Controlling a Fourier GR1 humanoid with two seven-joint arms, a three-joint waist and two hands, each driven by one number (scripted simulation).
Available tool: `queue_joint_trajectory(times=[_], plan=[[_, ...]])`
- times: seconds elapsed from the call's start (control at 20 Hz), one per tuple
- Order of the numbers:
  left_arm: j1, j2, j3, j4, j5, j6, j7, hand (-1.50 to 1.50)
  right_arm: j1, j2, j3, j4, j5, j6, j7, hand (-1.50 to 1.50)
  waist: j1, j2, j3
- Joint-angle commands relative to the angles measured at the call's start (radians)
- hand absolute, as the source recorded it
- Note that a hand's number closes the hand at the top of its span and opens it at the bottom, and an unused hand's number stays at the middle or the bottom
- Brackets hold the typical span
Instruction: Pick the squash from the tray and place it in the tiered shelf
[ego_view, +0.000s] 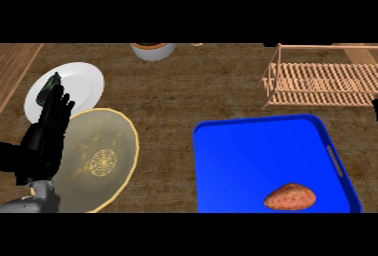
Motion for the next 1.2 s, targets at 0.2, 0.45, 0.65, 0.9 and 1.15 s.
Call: queue_joint_trajectory(times=[0.2, 0.45, 0.65, 0.9, 1.15], plan=[[-0.023, -0.042, -0.027, 0.084, -0.045, 0.011, -0.059, 0.0, -0.115, -0.034, 0.029, 0.353, 0.075, -0.237, -0.145, 1.5, 0.004, 0.003, 0.0], [-0.019, -0.024, -0.007, 0.052, -0.026, -0.012, -0.03, 0.0, -0.142, -0.063, 0.02, 0.581, 0.097, -0.398, -0.316, 1.5, 0.008, 0.003, 0.001], [-0.012, -0.028, -0.022, -0.021, -0.03, -0.013, 0.024, 0.0, -0.264, -0.093, 0.023, 0.759, 0.073, -0.47, -0.364, 1.5, 0.012, 0.003, 0.001], [-0.025, -0.029, -0.011, 0.014, -0.034, -0.018, -0.001, 0.0, -0.361, -0.171, 0.012, 0.969, 0.044, -0.5, -0.457, 1.5, 0.011, 0.004, 0.001], [-0.023, -0.034, 0.004, 0.044, -0.015, -0.031, -0.022, 0.0, -0.41, -0.136, -0.035, 1.091, 0.006, -0.602, -0.468, 1.5, 0.011, 0.005, 0.001]])
